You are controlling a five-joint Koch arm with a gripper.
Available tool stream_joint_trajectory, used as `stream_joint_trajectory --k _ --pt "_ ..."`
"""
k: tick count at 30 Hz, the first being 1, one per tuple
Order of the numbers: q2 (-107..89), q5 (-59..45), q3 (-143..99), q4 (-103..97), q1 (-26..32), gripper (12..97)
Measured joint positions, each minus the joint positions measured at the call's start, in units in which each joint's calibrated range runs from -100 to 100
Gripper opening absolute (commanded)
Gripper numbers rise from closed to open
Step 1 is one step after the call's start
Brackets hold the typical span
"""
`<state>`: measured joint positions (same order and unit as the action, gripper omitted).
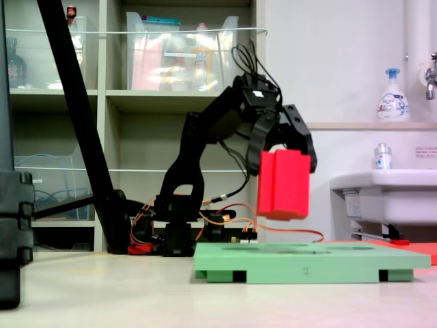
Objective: Put the cross columnar block into the corresponding hole
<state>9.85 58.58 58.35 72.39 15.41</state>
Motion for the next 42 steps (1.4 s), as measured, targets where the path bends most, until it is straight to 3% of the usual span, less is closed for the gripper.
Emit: stream_joint_trajectory --k 42 --pt "11.76 7.37 1.47 -1.66 2.39 40.5"
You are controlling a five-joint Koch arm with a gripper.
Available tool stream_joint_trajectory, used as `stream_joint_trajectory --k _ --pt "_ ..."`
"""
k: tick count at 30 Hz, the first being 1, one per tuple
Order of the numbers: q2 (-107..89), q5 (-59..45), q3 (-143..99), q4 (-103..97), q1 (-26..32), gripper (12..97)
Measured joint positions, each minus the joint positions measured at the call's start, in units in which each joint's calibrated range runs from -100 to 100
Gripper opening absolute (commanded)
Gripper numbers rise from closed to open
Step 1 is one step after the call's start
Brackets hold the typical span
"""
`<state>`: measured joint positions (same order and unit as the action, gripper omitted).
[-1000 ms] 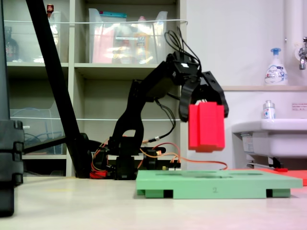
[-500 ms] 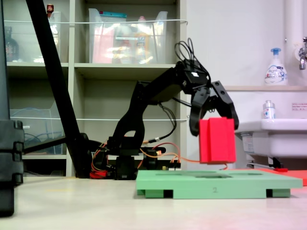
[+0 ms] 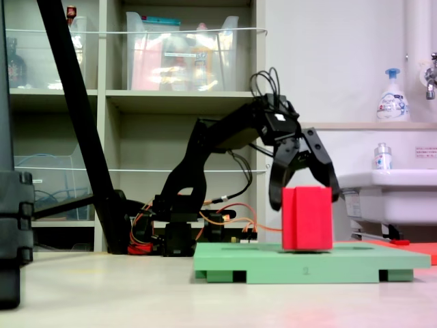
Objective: Put the cross columnar block into the corresponding hole
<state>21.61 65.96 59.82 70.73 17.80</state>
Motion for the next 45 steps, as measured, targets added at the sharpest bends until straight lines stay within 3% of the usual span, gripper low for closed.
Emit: stream_joint_trajectory --k 45 --pt "4.51 -3.27 2.45 -0.29 -0.29 40.7"
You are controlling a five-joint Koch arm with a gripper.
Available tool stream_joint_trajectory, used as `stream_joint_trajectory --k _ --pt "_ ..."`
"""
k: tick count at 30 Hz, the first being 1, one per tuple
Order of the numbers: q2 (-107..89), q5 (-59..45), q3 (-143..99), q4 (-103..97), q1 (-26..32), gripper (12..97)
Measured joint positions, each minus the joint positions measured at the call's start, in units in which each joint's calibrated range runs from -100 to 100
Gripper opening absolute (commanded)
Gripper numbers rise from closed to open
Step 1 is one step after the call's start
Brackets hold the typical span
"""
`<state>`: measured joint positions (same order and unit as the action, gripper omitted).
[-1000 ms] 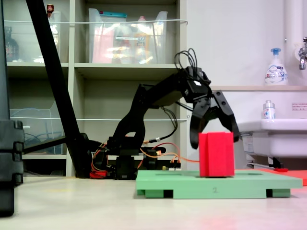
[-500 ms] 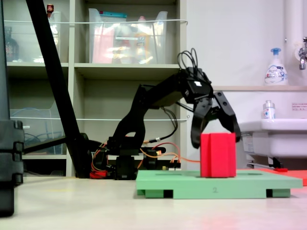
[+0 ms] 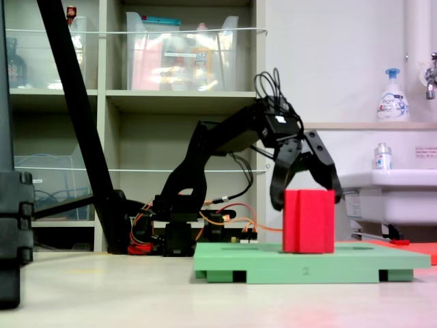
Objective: Put the cross columnar block into the corresponding hole
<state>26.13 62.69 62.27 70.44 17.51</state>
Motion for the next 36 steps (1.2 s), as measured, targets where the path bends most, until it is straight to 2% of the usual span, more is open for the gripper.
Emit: stream_joint_trajectory --k 22,36 --pt "6.16 0.44 2.65 0.29 -0.29 40.5" --pt "2.87 -0.49 2.45 2.74 0.0 39.5"
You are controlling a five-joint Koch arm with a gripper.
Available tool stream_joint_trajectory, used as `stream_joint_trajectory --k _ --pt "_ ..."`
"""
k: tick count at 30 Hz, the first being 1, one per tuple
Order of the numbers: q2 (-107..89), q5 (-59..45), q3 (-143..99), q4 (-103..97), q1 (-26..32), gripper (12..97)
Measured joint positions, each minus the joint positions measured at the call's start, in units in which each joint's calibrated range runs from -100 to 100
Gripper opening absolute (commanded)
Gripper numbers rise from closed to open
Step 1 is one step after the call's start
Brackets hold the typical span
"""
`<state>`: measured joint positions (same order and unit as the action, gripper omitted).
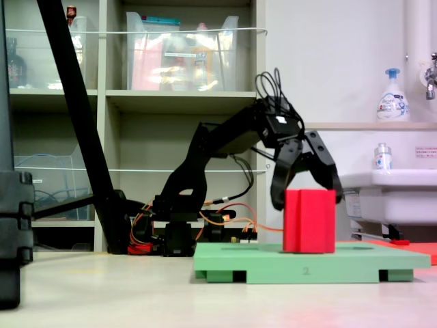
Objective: Put the cross columnar block into the corresponding hole
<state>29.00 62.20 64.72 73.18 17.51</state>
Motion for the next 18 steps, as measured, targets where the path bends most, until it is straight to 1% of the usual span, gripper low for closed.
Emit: stream_joint_trajectory --k 6,8,18 --pt "-0.68 -0.2 -1.27 6.56 0.44 39.1" --pt "-1.37 -0.2 -1.27 6.85 0.49 37.2" --pt "-1.64 -0.15 -1.37 7.05 0.49 37.2"
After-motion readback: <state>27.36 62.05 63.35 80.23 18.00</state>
